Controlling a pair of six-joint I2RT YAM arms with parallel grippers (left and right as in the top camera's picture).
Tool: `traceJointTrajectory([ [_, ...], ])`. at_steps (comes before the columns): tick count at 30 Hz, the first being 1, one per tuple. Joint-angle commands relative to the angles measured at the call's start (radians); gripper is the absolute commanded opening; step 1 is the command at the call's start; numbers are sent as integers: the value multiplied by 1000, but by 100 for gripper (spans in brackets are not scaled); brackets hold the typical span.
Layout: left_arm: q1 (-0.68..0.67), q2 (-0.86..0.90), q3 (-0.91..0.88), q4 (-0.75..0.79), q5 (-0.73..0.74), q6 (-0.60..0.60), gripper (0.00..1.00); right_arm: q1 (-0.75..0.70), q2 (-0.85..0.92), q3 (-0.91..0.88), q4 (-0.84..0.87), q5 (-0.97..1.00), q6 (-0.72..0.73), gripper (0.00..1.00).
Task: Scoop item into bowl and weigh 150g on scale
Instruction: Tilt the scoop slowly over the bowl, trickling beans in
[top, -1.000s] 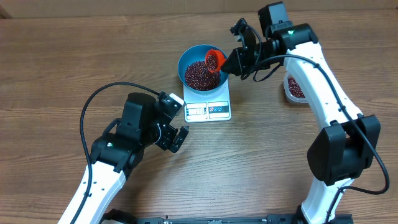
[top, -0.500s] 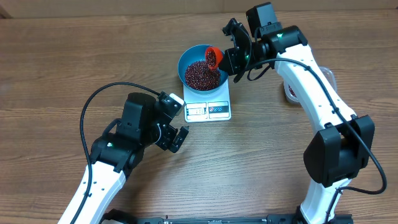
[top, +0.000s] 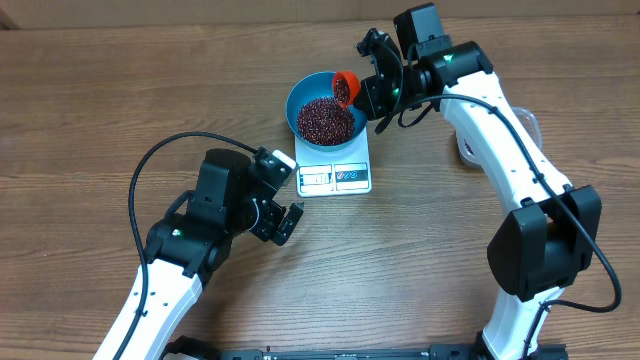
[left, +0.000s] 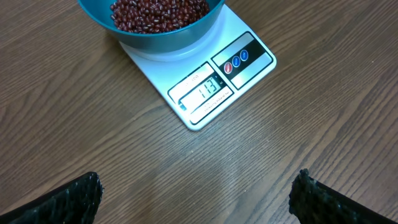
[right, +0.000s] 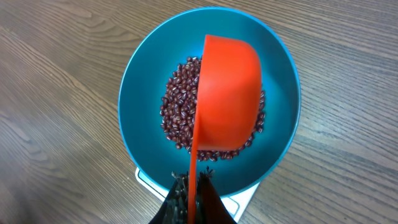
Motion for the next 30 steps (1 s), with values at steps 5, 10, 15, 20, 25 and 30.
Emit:
traceJointTrajectory([
  [5,-2,5,-8,0,12,23,99,53,-1,33,10,113,-43,4],
  [10,-2,5,-8,0,11,23,100,84,-1,33,10,177,-46,4],
  [15,-2,5,-8,0,11,23,100,93,-1,33,18,183,-53,4],
  [20,-2,5,-8,0,11,23,100,93,-1,33,21,184,-56,4],
  [25,-2,5,-8,0,12,23,100,94,-1,33,20,183,-72,4],
  [30,-2,5,-8,0,12,23,99,94,-1,33,10,154,-71,4],
])
